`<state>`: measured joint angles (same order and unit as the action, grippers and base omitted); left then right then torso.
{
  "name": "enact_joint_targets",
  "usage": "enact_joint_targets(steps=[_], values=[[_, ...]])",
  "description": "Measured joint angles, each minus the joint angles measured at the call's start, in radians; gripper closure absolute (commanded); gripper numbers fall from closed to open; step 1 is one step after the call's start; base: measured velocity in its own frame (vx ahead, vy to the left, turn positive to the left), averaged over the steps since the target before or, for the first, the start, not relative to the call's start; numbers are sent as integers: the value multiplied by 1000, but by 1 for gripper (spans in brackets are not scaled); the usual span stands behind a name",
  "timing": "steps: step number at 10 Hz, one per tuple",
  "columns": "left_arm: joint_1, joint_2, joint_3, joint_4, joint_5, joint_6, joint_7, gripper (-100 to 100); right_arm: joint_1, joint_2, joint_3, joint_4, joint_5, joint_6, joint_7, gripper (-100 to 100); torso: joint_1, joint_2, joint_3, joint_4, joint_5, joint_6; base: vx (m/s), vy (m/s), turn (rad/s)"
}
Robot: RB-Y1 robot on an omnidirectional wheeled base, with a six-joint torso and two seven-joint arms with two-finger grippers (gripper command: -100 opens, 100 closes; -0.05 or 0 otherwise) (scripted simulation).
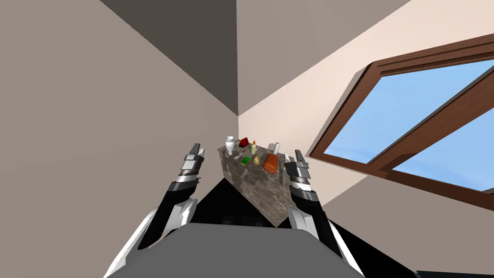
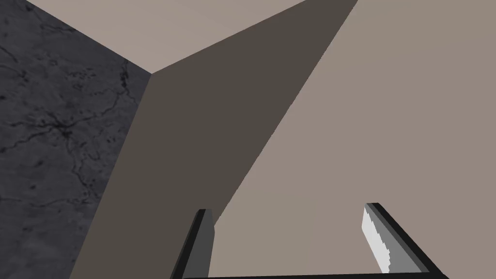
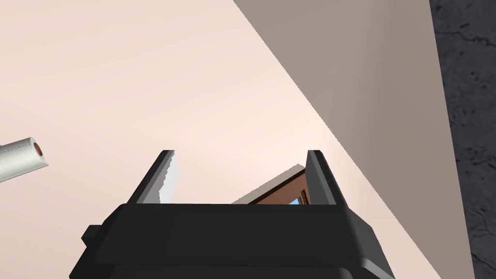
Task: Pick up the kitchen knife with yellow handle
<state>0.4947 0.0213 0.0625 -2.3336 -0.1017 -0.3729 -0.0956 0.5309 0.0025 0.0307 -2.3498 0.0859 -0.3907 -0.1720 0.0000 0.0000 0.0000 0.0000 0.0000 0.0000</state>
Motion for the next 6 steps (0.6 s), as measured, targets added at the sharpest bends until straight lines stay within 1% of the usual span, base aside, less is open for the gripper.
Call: enact_joint_targets(steps=[1, 3, 5, 6], values=[[0, 0, 0, 0, 0, 0, 0, 0, 1, -16, -8, 5, 9, -6, 4, -100, 0, 1, 1, 0, 0, 0, -52, 20, 34], [0, 0, 0, 0, 0, 0, 0, 0, 2, -61, -34, 25, 45, -30, 22, -100, 0, 5, 3, 1, 0, 0, -95, 18, 56], [0, 0, 0, 0, 0, 0, 0, 0, 2, -114, -73, 54, 100, -63, 50, -100, 2, 7, 4, 2, 0, 0, -118, 49, 81], [0, 0, 0, 0, 0, 0, 0, 0, 6, -139, -91, 71, 132, -87, 70, -100, 3, 9, 5, 2, 1, 0, -84, 32, 21]])
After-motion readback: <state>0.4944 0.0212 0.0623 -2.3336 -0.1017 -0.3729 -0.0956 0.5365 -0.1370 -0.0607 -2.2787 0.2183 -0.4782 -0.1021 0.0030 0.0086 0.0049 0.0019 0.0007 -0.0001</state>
